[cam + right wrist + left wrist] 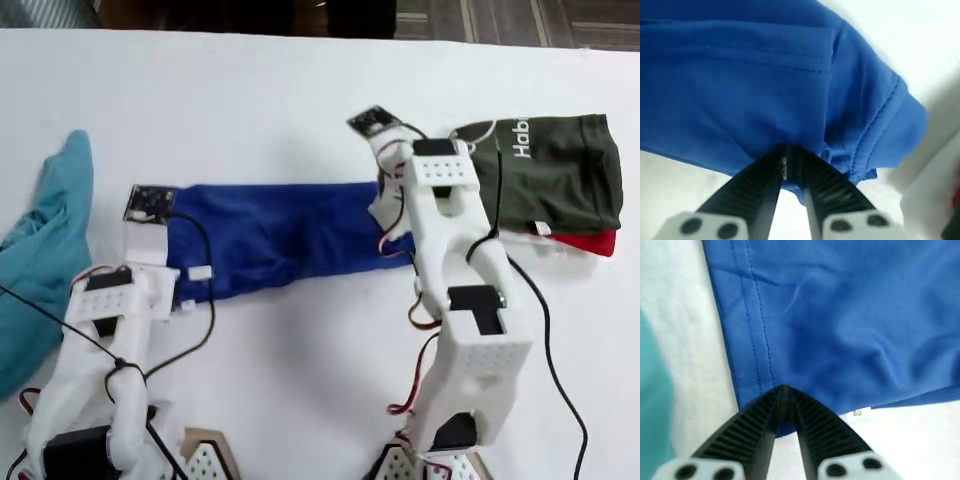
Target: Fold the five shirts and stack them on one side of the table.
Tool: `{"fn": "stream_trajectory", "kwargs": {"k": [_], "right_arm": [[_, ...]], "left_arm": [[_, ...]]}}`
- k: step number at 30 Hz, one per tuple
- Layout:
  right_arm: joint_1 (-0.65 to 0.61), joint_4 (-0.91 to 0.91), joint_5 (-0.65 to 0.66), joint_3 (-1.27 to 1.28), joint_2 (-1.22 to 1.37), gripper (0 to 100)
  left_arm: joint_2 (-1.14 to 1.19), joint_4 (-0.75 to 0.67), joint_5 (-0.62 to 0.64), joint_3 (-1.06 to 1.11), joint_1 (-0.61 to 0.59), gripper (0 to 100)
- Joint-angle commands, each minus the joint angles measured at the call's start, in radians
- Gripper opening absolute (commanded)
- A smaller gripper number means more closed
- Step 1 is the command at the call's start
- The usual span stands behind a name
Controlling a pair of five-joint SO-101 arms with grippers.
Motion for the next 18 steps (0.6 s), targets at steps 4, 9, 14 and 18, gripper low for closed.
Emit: {"fn": "stream_trajectory", "kwargs": {"k": [4,9,14,18], "right_arm": [[0.085,-0.01,0.072,0.063,-0.093,2.1],[0.108,0.008,0.13,0.066,-0.225,2.1],[0.036,0.056,0.124,0.068,-0.334,2.1],[-0.093,0.076,0.043,0.068,-0.389,2.1]], "left_arm": [[-0.025,-0.014,0.008,-0.002,-0.002,3],[-0.025,-0.014,0.008,-0.002,-0.002,3],[-0.025,-0.014,0.008,-0.002,0.0,3],[-0.025,-0.014,0.008,-0.002,0.0,3]]}}
